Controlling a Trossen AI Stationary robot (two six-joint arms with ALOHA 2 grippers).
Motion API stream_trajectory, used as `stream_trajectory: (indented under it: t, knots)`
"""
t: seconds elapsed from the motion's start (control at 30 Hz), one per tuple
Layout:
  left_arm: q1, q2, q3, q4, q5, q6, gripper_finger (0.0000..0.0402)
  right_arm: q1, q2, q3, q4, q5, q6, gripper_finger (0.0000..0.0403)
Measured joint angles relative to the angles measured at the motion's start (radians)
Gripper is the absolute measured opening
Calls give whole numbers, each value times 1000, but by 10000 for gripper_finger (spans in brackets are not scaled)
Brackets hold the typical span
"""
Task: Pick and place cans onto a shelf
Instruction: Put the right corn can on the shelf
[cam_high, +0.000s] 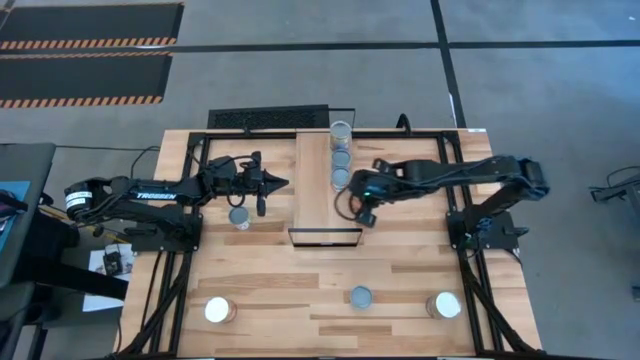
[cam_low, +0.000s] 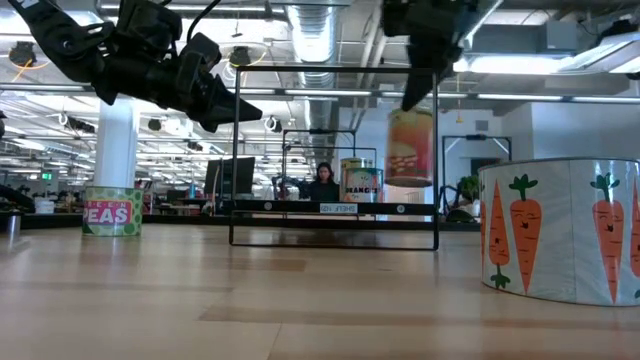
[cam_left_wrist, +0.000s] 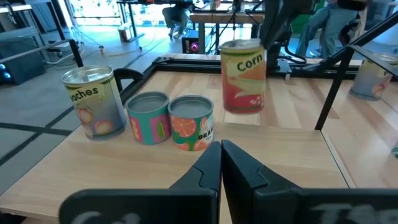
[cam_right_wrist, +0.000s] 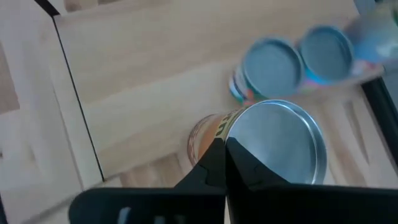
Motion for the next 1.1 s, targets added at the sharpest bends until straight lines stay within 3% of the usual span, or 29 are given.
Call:
stream_trajectory:
  t: [0.3, 0.7, 0.93, 1.1]
  knots:
    - [0, 0, 0, -5, 0, 0, 1, 0, 165, 113, 14, -55, -84, 9]
    - [0, 0, -1, 3, 2, -16, 1, -6, 181, 123, 39, -79, -94, 9]
    - [20, 0, -146, 346, 6, -106, 1, -6, 181, 123, 100, -128, -124, 9]
    - [54, 0, -209, 415, 18, -140, 1, -15, 181, 123, 95, -131, -138, 9]
